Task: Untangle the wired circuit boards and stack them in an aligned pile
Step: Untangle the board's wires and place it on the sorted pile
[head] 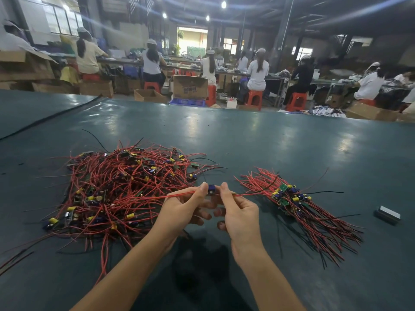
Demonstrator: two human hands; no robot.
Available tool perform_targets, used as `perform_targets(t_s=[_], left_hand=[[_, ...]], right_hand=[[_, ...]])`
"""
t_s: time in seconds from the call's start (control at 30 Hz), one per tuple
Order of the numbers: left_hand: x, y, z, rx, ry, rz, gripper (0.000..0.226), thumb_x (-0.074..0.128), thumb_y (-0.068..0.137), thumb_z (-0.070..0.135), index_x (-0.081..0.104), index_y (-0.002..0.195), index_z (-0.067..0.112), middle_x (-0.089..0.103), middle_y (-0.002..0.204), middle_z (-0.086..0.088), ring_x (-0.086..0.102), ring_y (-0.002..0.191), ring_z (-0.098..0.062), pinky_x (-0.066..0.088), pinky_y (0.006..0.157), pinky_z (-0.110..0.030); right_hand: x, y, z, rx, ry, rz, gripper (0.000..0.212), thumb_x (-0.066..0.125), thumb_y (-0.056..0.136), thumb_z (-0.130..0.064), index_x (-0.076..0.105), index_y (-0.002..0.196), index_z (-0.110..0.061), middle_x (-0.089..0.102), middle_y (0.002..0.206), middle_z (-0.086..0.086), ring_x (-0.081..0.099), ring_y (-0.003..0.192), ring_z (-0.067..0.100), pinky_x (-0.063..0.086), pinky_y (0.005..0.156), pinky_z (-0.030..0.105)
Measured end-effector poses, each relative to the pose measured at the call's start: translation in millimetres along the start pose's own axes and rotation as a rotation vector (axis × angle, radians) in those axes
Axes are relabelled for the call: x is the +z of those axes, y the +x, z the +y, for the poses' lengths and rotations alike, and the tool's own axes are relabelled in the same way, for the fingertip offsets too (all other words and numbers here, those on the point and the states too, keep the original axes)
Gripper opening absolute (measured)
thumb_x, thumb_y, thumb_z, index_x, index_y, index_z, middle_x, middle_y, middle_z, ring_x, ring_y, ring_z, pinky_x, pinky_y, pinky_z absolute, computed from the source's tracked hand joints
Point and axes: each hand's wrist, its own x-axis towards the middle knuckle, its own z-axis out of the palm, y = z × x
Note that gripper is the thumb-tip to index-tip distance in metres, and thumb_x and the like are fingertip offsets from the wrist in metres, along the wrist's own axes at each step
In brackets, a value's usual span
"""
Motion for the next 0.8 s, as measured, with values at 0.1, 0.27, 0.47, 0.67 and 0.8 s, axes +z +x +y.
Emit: perform_targets(t_s=[0.1, 0.27, 0.47, 0.67, 0.8], left_hand=[[2, 1, 1, -0.051, -0.108, -0.005, 0.049, 0.063, 0.073, 0.053, 0.072, 0.099, 0.013, 0.077, 0.091, -0.008, 0.068, 0.062, -0.014, 0.052, 0.049, -0.021], [4, 3, -2, -0.088, -0.147, 0.003, 0.037, 0.053, 0.091, 0.039, 0.068, 0.103, 0.008, 0.076, 0.087, -0.012, 0.065, 0.056, -0.014, 0.05, 0.046, -0.02], [5, 4, -4, -0.104, -0.103, 0.0, 0.034, 0.045, 0.101, 0.03, 0.069, 0.098, 0.006, 0.075, 0.08, -0.011, 0.065, 0.054, -0.015, 0.05, 0.046, -0.021], [5, 2, -7, -0.095, -0.064, -0.003, 0.037, 0.043, 0.103, 0.03, 0.069, 0.098, 0.005, 0.074, 0.078, -0.008, 0.064, 0.055, -0.015, 0.05, 0.048, -0.021], [4, 3, -8, -0.1, -0.034, -0.004, 0.037, 0.043, 0.103, 0.031, 0.07, 0.097, 0.007, 0.075, 0.081, -0.009, 0.065, 0.058, -0.016, 0.051, 0.05, -0.022]], right_hand=[[-9, 7, -5, -0.015, 0.001, 0.056, 0.033, 0.059, 0.096, -0.039, 0.079, 0.073, -0.029, 0.076, 0.075, -0.004, 0.068, 0.055, 0.007, 0.039, 0.036, 0.017], [-27, 22, -11, 0.054, 0.201, 0.167, 0.031, 0.06, 0.096, -0.039, 0.073, 0.08, -0.016, 0.077, 0.078, 0.002, 0.069, 0.057, 0.006, 0.039, 0.037, 0.015], [-53, 37, -18, 0.063, 0.407, 0.319, 0.025, 0.058, 0.098, -0.037, 0.068, 0.087, -0.017, 0.075, 0.072, -0.004, 0.064, 0.051, 0.002, 0.038, 0.038, 0.013], [-77, 50, -16, 0.178, 0.509, 0.469, 0.022, 0.057, 0.099, -0.035, 0.063, 0.107, -0.015, 0.074, 0.088, -0.003, 0.063, 0.052, 0.001, 0.039, 0.038, 0.013], [-80, 51, -15, 0.203, 0.553, 0.513, 0.011, 0.06, 0.098, -0.017, 0.062, 0.092, -0.009, 0.072, 0.094, 0.004, 0.064, 0.061, 0.006, 0.042, 0.037, 0.015]])
